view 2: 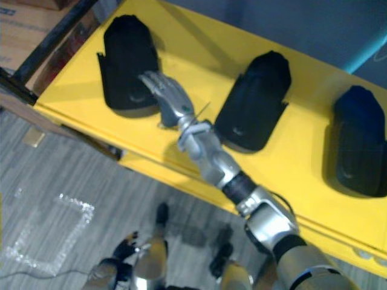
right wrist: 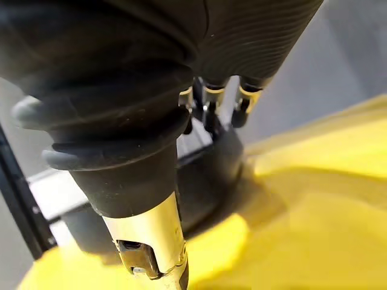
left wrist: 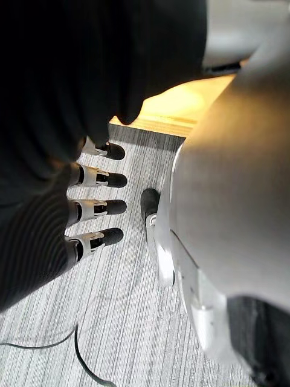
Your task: Walk over and take plastic housings, then place them on the shelf
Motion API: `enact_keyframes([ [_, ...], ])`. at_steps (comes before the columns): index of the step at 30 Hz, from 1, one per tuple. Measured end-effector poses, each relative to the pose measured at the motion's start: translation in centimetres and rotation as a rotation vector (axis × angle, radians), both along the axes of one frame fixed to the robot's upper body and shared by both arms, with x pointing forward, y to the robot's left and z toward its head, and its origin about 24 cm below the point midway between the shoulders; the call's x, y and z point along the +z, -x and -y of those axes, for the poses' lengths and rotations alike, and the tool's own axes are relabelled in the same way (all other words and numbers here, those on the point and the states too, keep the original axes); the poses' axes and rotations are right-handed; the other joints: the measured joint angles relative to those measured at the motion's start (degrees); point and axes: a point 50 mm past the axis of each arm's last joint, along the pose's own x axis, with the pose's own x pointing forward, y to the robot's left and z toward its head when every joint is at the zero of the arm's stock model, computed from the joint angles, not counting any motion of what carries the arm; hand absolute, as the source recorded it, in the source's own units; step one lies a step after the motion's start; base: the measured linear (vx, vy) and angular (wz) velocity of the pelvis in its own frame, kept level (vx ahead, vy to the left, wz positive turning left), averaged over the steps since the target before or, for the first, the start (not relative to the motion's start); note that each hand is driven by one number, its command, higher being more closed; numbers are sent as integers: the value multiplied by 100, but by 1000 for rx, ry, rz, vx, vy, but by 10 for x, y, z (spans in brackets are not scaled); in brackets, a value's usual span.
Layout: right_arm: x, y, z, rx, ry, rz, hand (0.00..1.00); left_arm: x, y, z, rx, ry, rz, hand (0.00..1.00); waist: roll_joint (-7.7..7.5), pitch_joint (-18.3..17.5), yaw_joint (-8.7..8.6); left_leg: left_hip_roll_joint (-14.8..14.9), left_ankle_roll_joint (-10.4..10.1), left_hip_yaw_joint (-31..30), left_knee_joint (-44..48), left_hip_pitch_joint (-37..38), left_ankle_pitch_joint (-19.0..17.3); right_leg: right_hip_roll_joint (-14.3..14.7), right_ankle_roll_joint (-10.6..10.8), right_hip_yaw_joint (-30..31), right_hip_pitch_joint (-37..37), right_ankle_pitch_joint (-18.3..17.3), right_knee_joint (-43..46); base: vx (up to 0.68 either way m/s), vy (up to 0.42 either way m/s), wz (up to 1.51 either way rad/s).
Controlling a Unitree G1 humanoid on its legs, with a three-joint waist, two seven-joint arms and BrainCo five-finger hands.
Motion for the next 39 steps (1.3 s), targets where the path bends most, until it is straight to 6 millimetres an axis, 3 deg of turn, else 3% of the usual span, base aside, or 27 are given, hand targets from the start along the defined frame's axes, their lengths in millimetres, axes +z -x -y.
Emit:
enact_keyframes([
  [11, 1, 10, -21, 146, 133, -3, 0, 1, 0, 3, -3, 8, 8, 0, 86, 49, 13, 3, 29, -15, -1, 51, -20, 1, -11, -22, 67, -33, 14, 4, -10, 0],
  [12, 0, 11, -23, 150, 150, 3, 100, 0, 1, 4, -2, 12, 9, 0, 104, 60, 28, 3, 29, -14, -1, 73, -22, 1, -8, -22, 90, -38, 14, 0, 0, 0],
  [22, 7, 15, -32, 172, 219, 3, 100, 1, 0, 4, -1, 13, 14, 0, 105, 60, 72, 11, 33, -34, -1, 14, -27, 10, -6, -43, 41, -57, 24, -2, -10, 0],
  [32, 6, 9, -26, 66, 242, -10, 100, 1, -1, 4, 35, 33, 16, 0, 98, 68, 155, 12, 35, -42, -1, -20, -28, 1, -9, -46, -2, -96, 72, 0, 0, 0],
  [39, 16, -1, -12, -31, 160, -3, 100, 4, -3, 4, 35, 32, 32, 0, 65, 194, 157, 10, 36, -40, -1, -1, -26, -17, -11, -38, -10, -105, 124, 0, 0, 0],
])
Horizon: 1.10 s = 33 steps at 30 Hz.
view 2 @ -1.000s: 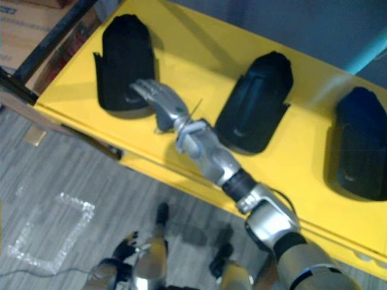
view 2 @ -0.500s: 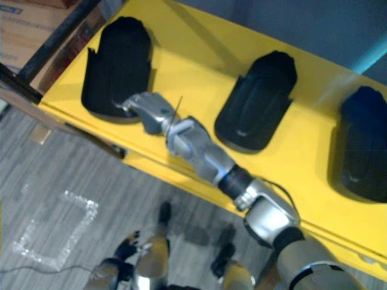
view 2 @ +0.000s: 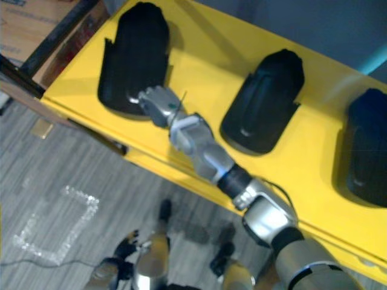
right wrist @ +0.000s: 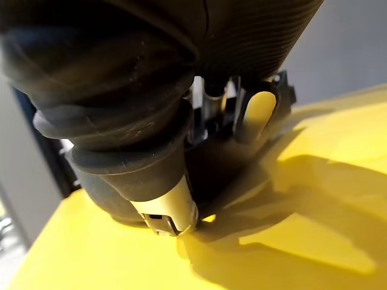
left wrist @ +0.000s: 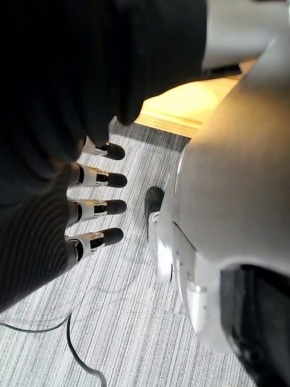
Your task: Walk over and take plastic housings, then place them on the shelf
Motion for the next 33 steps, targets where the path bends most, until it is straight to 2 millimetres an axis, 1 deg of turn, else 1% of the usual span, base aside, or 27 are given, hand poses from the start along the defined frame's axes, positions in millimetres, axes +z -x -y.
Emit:
enact_keyframes([
  [7, 0, -4, 5, -34, -36, 29, 100, 0, 0, 0, 17, 17, -1, 0, -5, 4, 0, -5, -1, 16, 0, 1, 0, -11, 2, 8, -8, 2, 6, 0, 0, 0],
  [17, -1, -11, 7, -84, -61, 7, 100, 0, 1, 0, 18, 18, -6, 0, -7, 4, 2, -5, 2, 24, 0, 35, 2, -21, 3, 21, 8, 2, 34, -2, -3, 0],
  [22, -2, -13, 7, -97, -99, -36, 100, 1, 0, -4, 15, 7, 2, 0, -120, 65, 0, -5, 8, 51, -1, 127, -4, -22, 5, 42, 89, 5, 21, 0, -3, -1],
  [29, -6, -16, 9, -125, -128, -87, 100, 1, 0, -4, 15, 6, 4, 0, -144, 67, -1, -9, 13, 120, -2, 214, -7, -33, 16, 119, 126, 31, 17, -8, -9, -4],
  [33, -6, -19, 14, -134, -158, -123, 100, 1, 0, -4, 15, 6, 1, 0, -157, 60, -14, -7, 15, 163, -3, 226, -8, -22, 23, 151, 139, 77, -57, -22, -16, -6],
])
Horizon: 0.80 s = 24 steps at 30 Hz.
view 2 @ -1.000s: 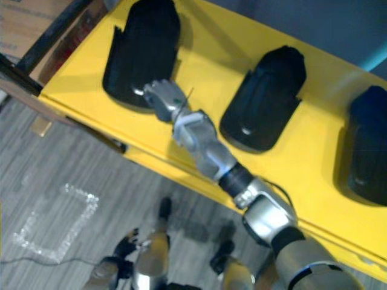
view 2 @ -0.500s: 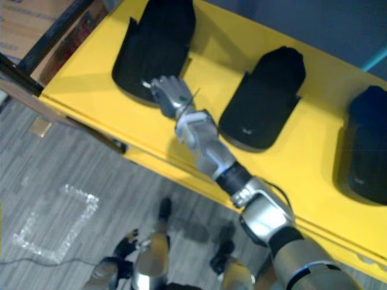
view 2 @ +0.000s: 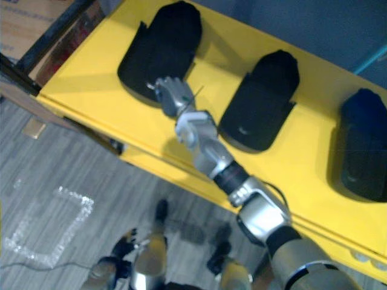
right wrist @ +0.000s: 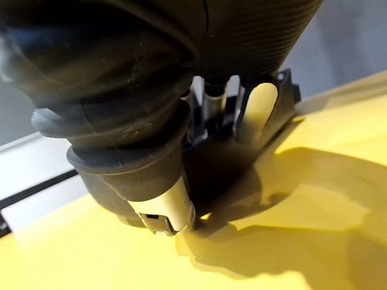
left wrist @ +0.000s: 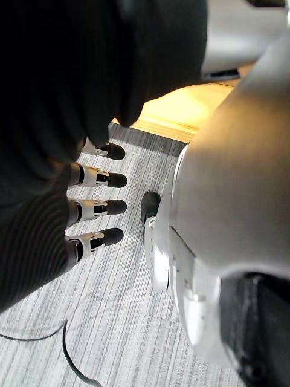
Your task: Walk over and take plastic housings, then place them on the shelf
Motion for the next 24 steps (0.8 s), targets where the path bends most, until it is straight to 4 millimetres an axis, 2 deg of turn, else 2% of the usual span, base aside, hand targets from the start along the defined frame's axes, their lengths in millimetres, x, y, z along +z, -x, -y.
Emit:
enact_keyframes([
  [2, 0, -1, 1, -3, -5, -9, 100, 0, 0, 0, 0, 0, -3, 0, -25, -15, -7, -9, 4, 10, 0, 0, -2, 4, 13, 4, 20, 42, -66, 0, 0, 0],
  [3, -1, -2, 2, -7, -5, -17, 0, 0, 0, 0, 1, -1, -6, 0, -35, -17, -8, -16, 10, 10, 0, 22, -5, 9, 23, -3, 68, 71, -122, 0, 0, 0],
  [10, -10, -6, 9, -21, -14, -43, 0, -2, 4, -6, 6, -16, -21, 0, -225, -130, -13, -53, 37, 38, -21, 83, -27, 17, 44, 2, 188, 172, -307, -2, -1, 0],
  [14, -13, -4, 10, 24, -27, 5, 0, -3, 6, -9, 10, -25, -24, 0, -312, -182, -32, -78, 49, 63, -22, 78, -35, 11, 59, 21, 198, 229, -387, -1, -2, -2],
  [21, -26, 8, 10, 81, -101, 104, 0, -2, 8, -14, -18, -67, -19, 0, -457, -279, -76, -66, 52, 183, -23, 100, -56, 95, 61, 98, 288, 432, -741, 10, -11, -8],
  [24, -26, 15, 11, 95, -133, 126, 0, -4, 11, -18, -20, -81, -25, 0, -522, -358, -175, -64, 43, 252, -23, 127, -60, 110, 61, 158, 305, 520, -850, 9, -10, -10],
])
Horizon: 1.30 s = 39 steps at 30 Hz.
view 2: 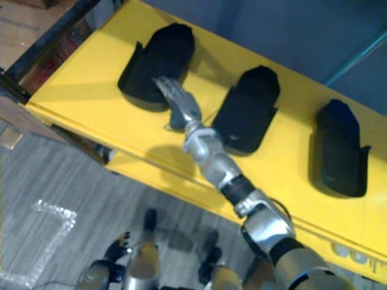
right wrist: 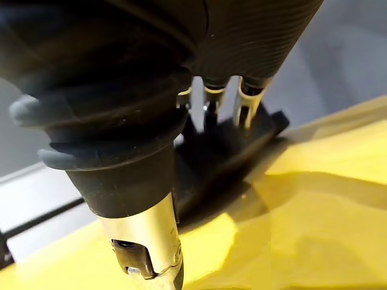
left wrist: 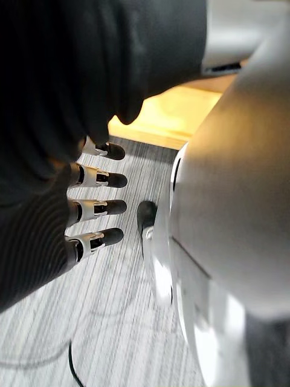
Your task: Walk over and take plastic housings, then place them on the shelf
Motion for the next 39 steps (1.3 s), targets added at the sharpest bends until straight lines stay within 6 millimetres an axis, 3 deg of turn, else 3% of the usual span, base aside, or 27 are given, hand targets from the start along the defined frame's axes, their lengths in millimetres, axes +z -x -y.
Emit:
enact_keyframes([
  [3, 6, 5, 7, 12, -21, 30, 0, 0, 1, 0, -33, -31, -1, 0, -25, -99, -27, 7, -10, 91, -5, 117, -32, 9, 1, 85, 78, 32, -79, 5, -12, -15],
  [9, 24, 24, 18, 118, -162, 109, 0, -8, 18, -2, -56, -55, -51, 0, -59, -726, -283, 84, -57, 288, -8, 208, -96, 86, -20, 276, 75, 65, -222, 22, -27, -20],
  [10, 32, 28, 30, 128, -226, 144, 0, -8, 18, 0, -83, -68, -44, 0, -52, -883, -330, 120, -82, 393, -8, 291, -115, 111, -30, 382, 81, 71, -236, 11, -25, -24],
  [17, 54, 53, 73, 144, -435, 265, 0, 11, -13, 19, -43, -66, 178, 0, -8, -1218, -724, 168, -88, 596, -9, 374, -125, 168, -82, 586, 74, 173, -391, -11, -13, -18],
  [21, 33, 56, 109, 19, -561, 195, 0, 52, -50, 46, 68, 38, 455, 0, 123, -1384, -822, 154, -87, 690, -9, 455, -124, 150, -81, 655, 84, 214, -396, -16, 2, -11],
  [23, 17, 64, 122, -15, -622, 137, 0, 66, -58, 49, 133, 73, 527, 0, 248, -1513, -916, 151, -87, 693, -9, 476, -123, 148, -59, 656, 97, 235, -395, 0, 0, 0],
  [28, -22, 96, 145, -7, -798, -72, 0, 61, -39, 55, 261, 106, 487, 0, 460, -1609, -1087, 167, -89, 751, -10, 594, -125, 165, -100, 699, 174, 247, -452, 2, -4, -5],
  [32, -45, 108, 143, 100, -910, -249, 0, 61, -37, 62, 272, 120, 449, 0, 512, -1639, -1142, 183, -84, 898, -11, 593, -189, 172, -86, 825, 111, 274, -548, -56, 13, -18],
  [36, -40, 113, 130, 329, -932, -317, 0, 56, -33, 61, 247, 91, 405, 0, 519, -1750, -1172, 174, -82, 916, -10, 556, -188, 171, -85, 849, 91, 275, -605, -19, 7, -2],
  [39, -35, 113, 108, 486, -911, -372, 0, 35, -20, 60, 202, 28, 293, 0, 532, -1874, -1160, 173, -82, 880, -11, 554, -189, 174, -71, 833, 97, 284, -601, 20, -4, 5],
])
